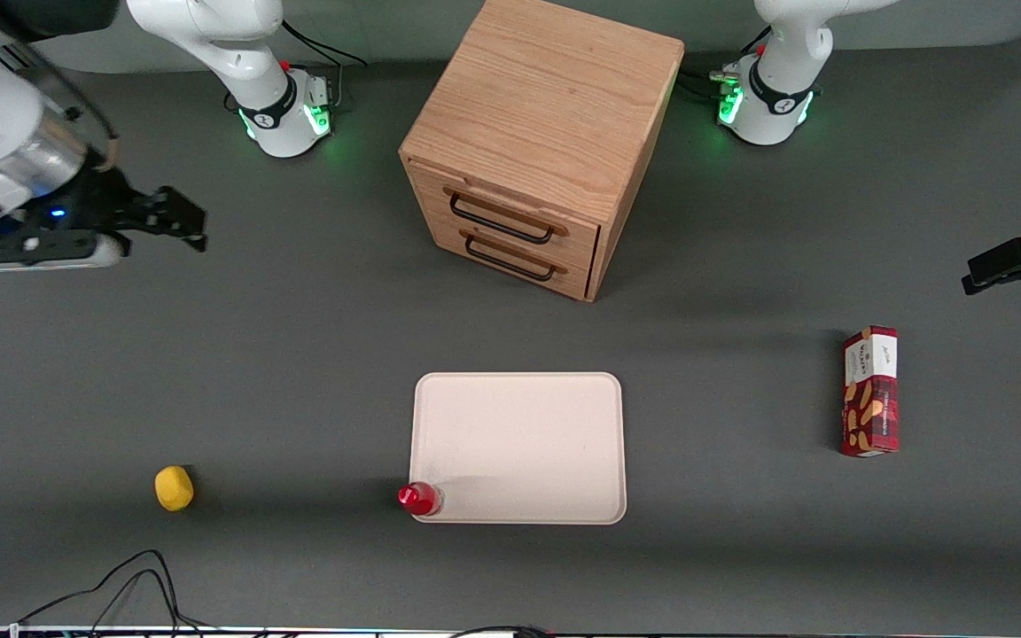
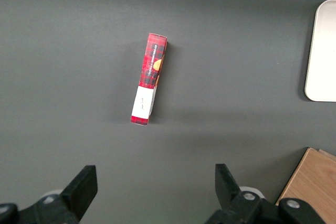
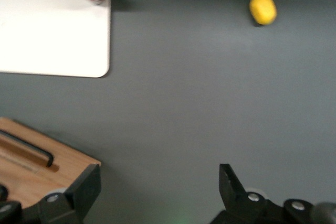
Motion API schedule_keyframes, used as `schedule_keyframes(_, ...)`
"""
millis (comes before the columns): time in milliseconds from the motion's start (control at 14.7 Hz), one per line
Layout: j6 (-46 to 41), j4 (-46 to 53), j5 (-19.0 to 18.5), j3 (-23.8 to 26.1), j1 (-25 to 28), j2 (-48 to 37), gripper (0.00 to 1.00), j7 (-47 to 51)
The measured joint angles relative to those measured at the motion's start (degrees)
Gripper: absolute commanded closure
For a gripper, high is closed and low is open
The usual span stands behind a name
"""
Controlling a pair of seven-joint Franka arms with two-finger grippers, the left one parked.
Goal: Open upper drawer
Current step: 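Move the right gripper to the upper drawer's black handle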
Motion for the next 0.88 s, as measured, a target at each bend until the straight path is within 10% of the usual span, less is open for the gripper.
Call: schedule_keyframes(883,6.7,7.8,0.0,20.7,7.3,14.8,0.00,0.0)
